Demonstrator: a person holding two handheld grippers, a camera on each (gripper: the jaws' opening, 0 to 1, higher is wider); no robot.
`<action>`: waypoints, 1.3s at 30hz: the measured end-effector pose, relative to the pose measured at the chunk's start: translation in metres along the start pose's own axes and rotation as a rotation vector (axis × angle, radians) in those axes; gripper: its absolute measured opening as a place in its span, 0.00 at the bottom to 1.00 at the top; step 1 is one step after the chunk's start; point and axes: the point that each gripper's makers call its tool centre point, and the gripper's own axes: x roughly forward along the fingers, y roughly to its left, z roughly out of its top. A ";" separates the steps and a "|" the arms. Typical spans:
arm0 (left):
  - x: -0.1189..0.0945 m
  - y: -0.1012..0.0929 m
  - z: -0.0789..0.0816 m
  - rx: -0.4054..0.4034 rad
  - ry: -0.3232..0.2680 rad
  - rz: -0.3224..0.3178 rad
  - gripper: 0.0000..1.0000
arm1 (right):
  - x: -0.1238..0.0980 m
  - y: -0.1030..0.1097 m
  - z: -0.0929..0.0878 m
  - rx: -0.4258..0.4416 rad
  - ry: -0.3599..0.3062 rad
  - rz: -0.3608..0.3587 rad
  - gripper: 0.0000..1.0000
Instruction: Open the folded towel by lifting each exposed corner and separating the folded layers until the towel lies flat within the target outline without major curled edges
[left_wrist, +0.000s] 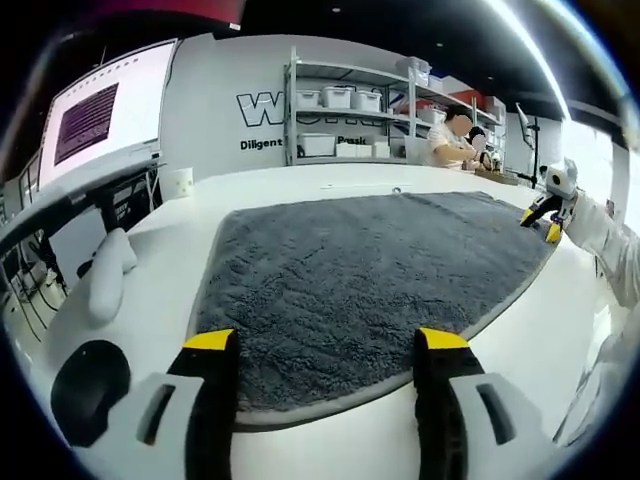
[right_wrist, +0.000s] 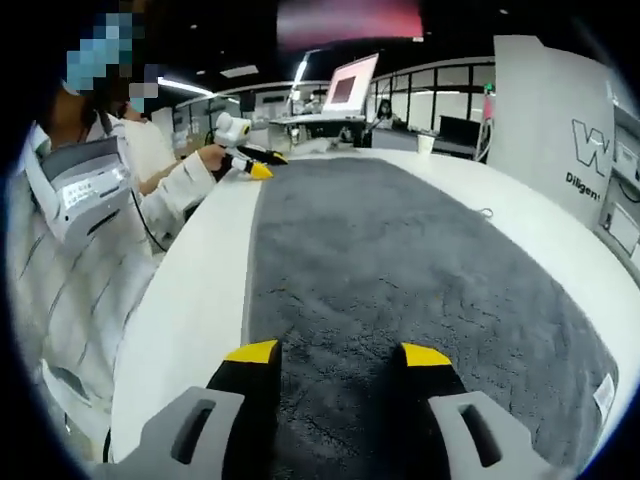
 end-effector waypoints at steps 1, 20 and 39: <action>0.000 0.000 0.000 0.000 0.000 -0.001 0.70 | 0.000 0.000 0.000 0.000 -0.002 0.002 0.43; 0.000 0.000 0.000 0.001 0.005 -0.001 0.70 | -0.014 -0.005 -0.003 0.009 -0.035 -0.032 0.57; 0.000 0.001 0.000 0.002 0.009 0.000 0.70 | -0.102 -0.037 -0.070 0.134 0.068 -0.228 0.32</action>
